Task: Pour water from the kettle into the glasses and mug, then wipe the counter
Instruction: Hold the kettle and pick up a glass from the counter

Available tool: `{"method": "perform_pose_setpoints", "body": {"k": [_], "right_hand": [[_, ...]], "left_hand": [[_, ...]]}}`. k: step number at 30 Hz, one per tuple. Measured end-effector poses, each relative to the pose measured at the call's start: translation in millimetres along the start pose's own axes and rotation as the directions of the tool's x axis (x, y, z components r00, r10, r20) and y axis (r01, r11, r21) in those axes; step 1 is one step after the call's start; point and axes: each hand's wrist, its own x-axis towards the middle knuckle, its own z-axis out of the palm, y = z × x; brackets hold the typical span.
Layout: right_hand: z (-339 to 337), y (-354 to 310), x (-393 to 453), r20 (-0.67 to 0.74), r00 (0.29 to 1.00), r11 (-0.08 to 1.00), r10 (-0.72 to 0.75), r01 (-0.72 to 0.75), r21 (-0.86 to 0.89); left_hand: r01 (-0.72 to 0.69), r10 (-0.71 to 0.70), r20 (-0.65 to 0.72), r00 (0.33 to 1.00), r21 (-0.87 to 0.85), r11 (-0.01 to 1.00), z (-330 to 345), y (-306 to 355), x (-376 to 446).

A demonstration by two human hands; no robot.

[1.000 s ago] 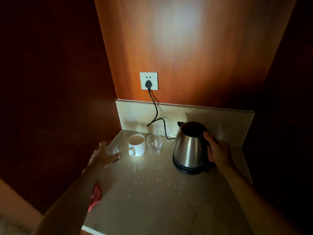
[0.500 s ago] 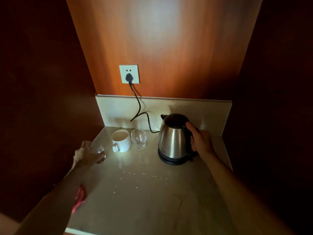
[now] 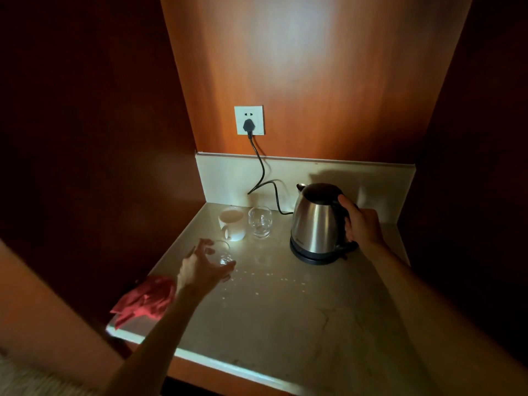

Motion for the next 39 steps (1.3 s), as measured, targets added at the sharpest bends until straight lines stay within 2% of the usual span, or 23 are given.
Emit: {"method": "perform_pose_setpoints", "body": {"k": [5, 19, 24, 27, 30, 35, 39], "right_hand": [[1.6, 0.5, 0.7, -0.016, 1.0, 1.0, 0.005, -0.005, 0.008], [1.4, -4.3, -8.9, -0.025, 1.0, 0.999, -0.014, 0.014, 0.032], [3.1, -7.0, -11.3, -0.035, 0.999, 0.999, -0.008, 0.009, 0.032], [2.1, -8.9, -12.7, -0.031, 0.999, 0.998, 0.013, -0.011, 0.054], [2.4, -8.6, -13.8, -0.003, 1.0, 0.997, 0.011, -0.011, 0.08], [7.7, -20.8, -22.7, -0.068, 0.998, 0.997, -0.001, 0.007, 0.083], [8.2, -47.1, -33.1, -0.086, 0.994, 0.997, -0.073, 0.076, 0.033]], "left_hand": [[-0.045, 0.045, -0.002, 0.999, -0.06, 0.997, 15.6, -0.6, -28.6], [-0.08, 0.08, 0.0, 0.997, -0.062, 0.995, 30.1, -4.5, -46.1], [-0.118, 0.102, -0.126, 0.987, -0.129, 0.985, 35.2, -7.7, -58.7], [-0.124, 0.101, -0.153, 0.983, -0.15, 0.981, 35.6, -9.8, -62.6], [-0.125, 0.1, -0.149, 0.984, -0.17, 0.977, 32.9, -11.7, -61.8], [-0.122, 0.102, -0.113, 0.988, -0.18, 0.976, 29.5, -14.9, -61.0], [-0.126, 0.117, -0.058, 0.991, -0.197, 0.972, 26.6, -18.6, -56.3]]}}
